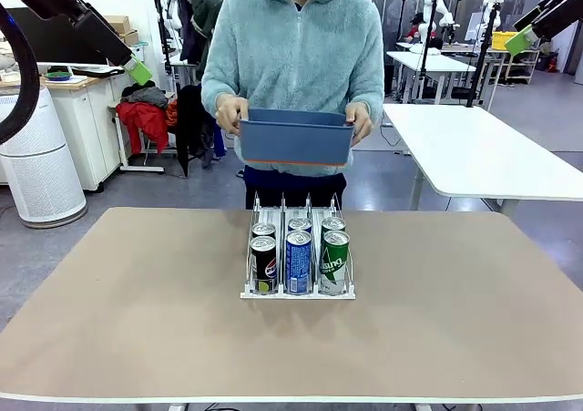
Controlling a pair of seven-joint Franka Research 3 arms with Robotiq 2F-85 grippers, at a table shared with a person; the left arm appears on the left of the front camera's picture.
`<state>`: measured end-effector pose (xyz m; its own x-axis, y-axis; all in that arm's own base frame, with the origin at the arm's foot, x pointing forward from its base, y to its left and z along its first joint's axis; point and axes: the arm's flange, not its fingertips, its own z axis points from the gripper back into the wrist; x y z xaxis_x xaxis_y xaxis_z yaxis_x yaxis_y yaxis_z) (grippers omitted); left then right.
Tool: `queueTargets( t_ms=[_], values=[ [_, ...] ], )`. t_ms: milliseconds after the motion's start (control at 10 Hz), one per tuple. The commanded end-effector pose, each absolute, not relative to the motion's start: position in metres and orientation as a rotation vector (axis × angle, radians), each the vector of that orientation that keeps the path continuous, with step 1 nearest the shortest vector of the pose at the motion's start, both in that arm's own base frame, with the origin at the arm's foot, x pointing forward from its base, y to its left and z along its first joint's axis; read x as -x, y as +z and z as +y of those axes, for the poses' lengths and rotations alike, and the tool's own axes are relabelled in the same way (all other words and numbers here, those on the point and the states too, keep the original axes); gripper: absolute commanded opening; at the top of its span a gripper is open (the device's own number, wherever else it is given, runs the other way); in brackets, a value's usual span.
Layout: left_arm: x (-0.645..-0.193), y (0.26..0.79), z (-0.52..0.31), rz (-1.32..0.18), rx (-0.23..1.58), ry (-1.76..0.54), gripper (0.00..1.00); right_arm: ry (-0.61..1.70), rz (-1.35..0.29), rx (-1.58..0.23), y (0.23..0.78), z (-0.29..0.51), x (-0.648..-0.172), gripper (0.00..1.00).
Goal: Fill the beverage cans into the dispenser.
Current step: Pick up the Ionic drink handed by the human.
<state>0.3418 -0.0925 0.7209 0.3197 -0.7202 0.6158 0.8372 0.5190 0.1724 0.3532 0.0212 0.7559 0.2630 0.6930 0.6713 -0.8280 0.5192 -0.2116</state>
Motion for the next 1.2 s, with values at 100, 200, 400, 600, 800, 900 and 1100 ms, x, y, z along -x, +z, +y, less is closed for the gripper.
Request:
queueTargets(
  t_ms=[100, 200, 400, 600, 800, 900, 1100],
  values=[
    [-0.3421, 0.7211, -0.0924, -0.702, 0.191, -1.033, 1.0, 1.036, -0.802, -0.192, 0.7548, 0.0216, -0.3539, 1.0],
    [-0.3421, 0.7211, -0.0924, -0.702, 0.191, -1.033, 1.0, 1.036, -0.802, -0.192, 0.7548, 0.0216, -0.3539, 1.0],
    [-0.3421, 0.7211, -0.0924, -0.702, 0.191, -1.033, 1.0, 1.036, -0.802, -0.192, 0.7548, 0.0216, -0.3539, 1.0],
    [-0.3421, 0.7211, -0.0924, -0.702, 0.191, -1.033, 1.0, 1.036, -0.802, -0.192, 0.7548, 0.0216, -0.3539, 1.0],
    [-0.3421, 0.7211, -0.0924, -0.702, 0.191, -1.033, 1.0, 1.036, -0.802, -0.192, 0.7548, 0.0216, -0.3539, 1.0],
    [-0.3421, 0.7211, -0.0924, -0.702, 0.191, -1.033, 1.0, 1.036, -0.802, -0.192, 0.7548, 0.0216, -0.3539, 1.0],
    [-0.3421, 0.7211, -0.0924, -0.702, 0.191, -1.033, 1.0, 1.036, -0.802, -0.192, 0.7548, 0.0216, -0.3539, 1.0]
  ],
)
